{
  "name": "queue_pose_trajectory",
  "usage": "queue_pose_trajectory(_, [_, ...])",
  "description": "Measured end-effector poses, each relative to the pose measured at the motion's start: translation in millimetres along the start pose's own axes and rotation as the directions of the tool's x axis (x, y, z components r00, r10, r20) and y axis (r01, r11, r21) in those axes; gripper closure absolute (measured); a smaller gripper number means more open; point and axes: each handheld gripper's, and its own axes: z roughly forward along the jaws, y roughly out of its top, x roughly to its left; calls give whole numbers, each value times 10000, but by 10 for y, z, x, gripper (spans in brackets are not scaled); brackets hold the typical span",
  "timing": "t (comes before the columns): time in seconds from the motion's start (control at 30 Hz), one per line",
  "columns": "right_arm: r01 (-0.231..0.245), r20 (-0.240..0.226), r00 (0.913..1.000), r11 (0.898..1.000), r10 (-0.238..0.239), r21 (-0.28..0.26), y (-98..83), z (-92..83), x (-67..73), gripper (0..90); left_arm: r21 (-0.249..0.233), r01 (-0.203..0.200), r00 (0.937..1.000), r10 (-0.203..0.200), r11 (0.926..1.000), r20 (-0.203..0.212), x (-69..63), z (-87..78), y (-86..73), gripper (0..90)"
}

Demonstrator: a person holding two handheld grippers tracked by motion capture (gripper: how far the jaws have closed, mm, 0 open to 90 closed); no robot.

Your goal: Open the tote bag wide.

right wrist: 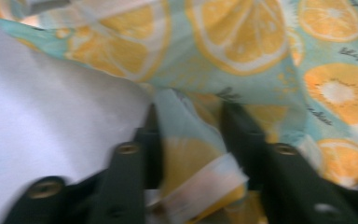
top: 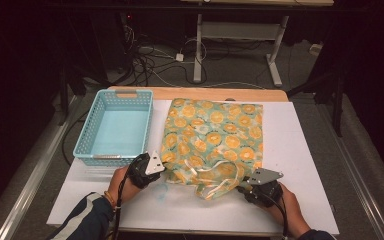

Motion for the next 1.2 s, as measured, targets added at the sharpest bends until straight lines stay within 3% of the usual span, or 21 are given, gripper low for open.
queue_pose_trajectory(0.13, [52,469,9989,9999,-45,-145,12,4,-15,833,-142,-50,10000,49,9999,-63,-1,-18,4,862])
queue_pose_trajectory(0.37, [194,1124,9936,9937,-69,-1106,79,-132,-24,877,-600,76,9995,-94,9982,-298,52,-114,27,863])
queue_pose_trajectory(0.53, [217,1310,9914,9760,71,-2166,176,-354,-35,885,-1155,267,9979,-333,9929,-559,113,-235,49,862])
queue_pose_trajectory(0.7, [308,1376,9905,9622,70,-2707,259,-470,-38,887,-1487,408,9969,-503,9880,-605,159,-306,51,862])
queue_pose_trajectory(0.97, [133,1408,9890,9232,443,-3841,392,-724,-118,890,-2430,785,9945,-930,9669,-488,239,-493,134,863])
queue_pose_trajectory(1.07, [106,1598,9853,9115,606,-4111,433,-790,-169,890,-2793,1013,9912,-1208,9548,-536,288,-555,155,862])
queue_pose_trajectory(1.2, [149,1732,9826,9005,673,-4347,499,-850,-224,890,-3048,1149,9883,-1398,9455,-610,319,-631,171,863])
